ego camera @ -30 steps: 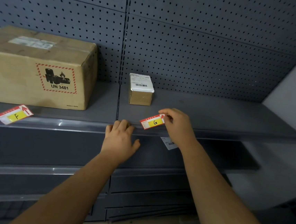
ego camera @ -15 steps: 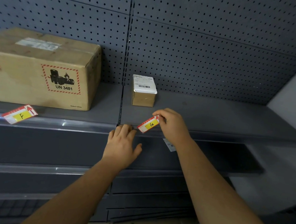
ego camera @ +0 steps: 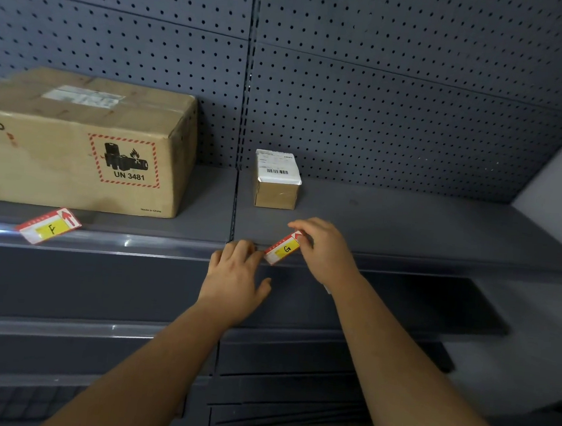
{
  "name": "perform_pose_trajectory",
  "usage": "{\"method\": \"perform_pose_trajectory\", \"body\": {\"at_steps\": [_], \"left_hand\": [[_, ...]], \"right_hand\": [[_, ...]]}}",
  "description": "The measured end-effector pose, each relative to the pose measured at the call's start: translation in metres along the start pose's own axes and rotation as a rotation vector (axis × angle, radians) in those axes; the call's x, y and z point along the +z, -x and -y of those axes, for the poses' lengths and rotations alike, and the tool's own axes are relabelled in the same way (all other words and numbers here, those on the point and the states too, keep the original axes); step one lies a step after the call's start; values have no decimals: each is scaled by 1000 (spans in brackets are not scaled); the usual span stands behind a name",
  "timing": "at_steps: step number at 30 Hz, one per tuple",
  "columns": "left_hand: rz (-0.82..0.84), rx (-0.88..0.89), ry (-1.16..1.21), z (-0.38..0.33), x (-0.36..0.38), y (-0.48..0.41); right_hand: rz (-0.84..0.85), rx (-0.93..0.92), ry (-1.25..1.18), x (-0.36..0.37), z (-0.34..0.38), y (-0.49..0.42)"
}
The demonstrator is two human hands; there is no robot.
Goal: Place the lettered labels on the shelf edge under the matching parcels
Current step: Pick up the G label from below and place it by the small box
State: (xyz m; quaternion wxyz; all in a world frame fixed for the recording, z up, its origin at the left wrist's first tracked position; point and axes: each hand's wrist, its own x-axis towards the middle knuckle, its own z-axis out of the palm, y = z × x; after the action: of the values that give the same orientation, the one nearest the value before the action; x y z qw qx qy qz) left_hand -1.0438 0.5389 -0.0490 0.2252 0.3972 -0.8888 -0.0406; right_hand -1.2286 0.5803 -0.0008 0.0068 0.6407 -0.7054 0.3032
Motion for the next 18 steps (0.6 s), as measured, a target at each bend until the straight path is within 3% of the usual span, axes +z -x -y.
{"method": "perform_pose_trajectory", "body": {"at_steps": [9, 18], "left_hand": [[-9, 22, 65, 25, -33, 24], [-76, 48, 70, 61, -91, 70]], "right_hand": [[-177, 1, 40, 4, 19, 36], [-78, 20, 76, 12, 93, 82]]}}
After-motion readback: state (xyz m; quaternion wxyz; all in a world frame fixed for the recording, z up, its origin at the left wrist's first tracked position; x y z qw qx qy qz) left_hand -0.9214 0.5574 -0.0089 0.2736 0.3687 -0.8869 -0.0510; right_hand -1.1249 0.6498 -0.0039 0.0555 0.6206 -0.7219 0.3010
